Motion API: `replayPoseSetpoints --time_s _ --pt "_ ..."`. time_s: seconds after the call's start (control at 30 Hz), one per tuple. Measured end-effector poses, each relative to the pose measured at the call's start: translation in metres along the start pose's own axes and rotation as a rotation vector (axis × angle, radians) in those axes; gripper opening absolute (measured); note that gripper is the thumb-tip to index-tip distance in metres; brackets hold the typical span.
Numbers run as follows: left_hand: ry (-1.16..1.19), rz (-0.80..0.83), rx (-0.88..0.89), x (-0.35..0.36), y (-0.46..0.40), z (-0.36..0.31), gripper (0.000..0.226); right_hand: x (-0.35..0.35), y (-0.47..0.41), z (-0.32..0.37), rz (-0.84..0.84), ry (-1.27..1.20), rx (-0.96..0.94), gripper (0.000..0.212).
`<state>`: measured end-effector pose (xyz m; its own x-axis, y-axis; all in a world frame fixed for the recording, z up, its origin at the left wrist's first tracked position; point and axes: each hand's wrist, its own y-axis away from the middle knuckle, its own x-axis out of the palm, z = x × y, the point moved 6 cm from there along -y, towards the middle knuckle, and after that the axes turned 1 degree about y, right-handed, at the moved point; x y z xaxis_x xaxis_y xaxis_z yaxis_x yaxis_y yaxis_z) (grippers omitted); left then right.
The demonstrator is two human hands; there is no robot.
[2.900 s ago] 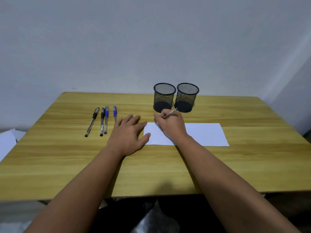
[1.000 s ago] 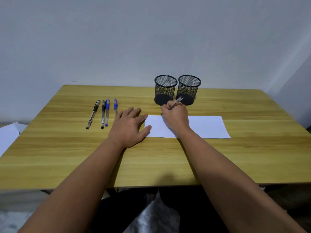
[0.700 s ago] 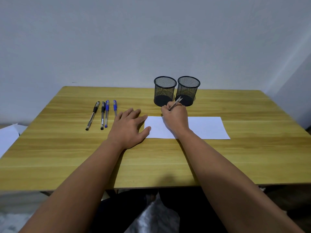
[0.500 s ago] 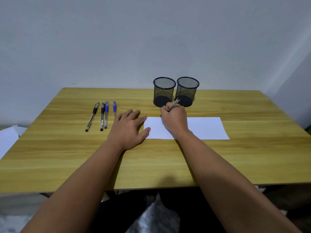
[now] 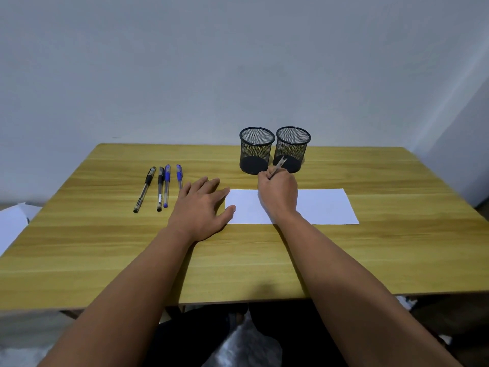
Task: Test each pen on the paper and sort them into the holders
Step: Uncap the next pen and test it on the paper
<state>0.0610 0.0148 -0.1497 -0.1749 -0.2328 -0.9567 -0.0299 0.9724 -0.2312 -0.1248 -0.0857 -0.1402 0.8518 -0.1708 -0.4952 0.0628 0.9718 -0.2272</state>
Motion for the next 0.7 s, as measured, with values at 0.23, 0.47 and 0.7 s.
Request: replayPoseSetpoints --time_s 0.23,0.47,0.7 --pt "0.012 -0.011 -0.001 -0.001 0.001 0.000 0.072 -0.003 -0.003 -0.007 0.015 -0.215 0.131 0.035" --pt "0.008 -0.012 -0.003 -0.004 0.004 -0.002 0.073 -0.017 -0.016 0.013 0.164 -0.576 0.247 0.033" --pt "-0.010 -0.050 0.012 -0.007 0.004 -0.002 0.069 -0.040 -0.019 0.026 0.195 -0.561 0.180 0.040"
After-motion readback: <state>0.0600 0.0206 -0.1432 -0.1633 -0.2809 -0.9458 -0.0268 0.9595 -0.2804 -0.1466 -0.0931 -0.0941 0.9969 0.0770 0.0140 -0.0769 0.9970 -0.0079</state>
